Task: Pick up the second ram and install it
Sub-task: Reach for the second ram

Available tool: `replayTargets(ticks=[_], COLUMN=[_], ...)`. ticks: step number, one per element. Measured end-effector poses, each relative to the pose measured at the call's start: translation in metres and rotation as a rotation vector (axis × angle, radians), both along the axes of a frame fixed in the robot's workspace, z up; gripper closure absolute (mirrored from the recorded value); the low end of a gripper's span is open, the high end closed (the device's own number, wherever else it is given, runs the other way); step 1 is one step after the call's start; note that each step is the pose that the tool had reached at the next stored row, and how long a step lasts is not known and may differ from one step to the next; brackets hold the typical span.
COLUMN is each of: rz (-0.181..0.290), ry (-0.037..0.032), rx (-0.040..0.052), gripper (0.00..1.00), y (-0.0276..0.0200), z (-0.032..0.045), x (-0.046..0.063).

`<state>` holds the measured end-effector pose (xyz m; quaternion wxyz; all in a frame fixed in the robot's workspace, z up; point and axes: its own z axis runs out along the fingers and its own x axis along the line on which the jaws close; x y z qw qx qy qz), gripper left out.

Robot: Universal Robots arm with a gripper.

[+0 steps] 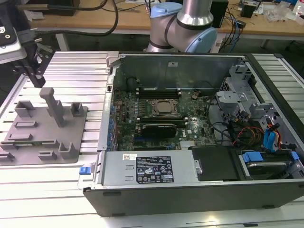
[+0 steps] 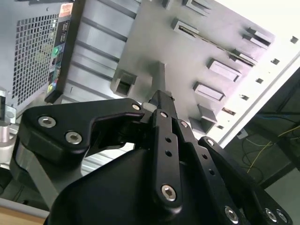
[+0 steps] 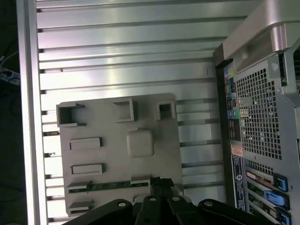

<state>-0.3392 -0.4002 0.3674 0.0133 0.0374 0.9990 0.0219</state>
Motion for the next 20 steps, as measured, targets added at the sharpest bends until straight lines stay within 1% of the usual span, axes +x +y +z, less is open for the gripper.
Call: replayTargets(ticks=[9,11,14,16,20], rz=[0.000,0.000,0.000,0.000,0.000], ry=[0.0001,0.0000,0.0000,0.0000,0.0001], rx=[0.0000,0.0000,0.0000,0.0000,0.0000], gripper=[0.92,0.92,0.92,0.92,0.92], y=[-0.0012,-0.0022,-0.0042,-0.0057,-0.0076], z=[-0.0087,-0.0121,-0.0163,-0.0189,-0.0220], x=[-0.017,-0.026,-0.036,-0.040,-0.045])
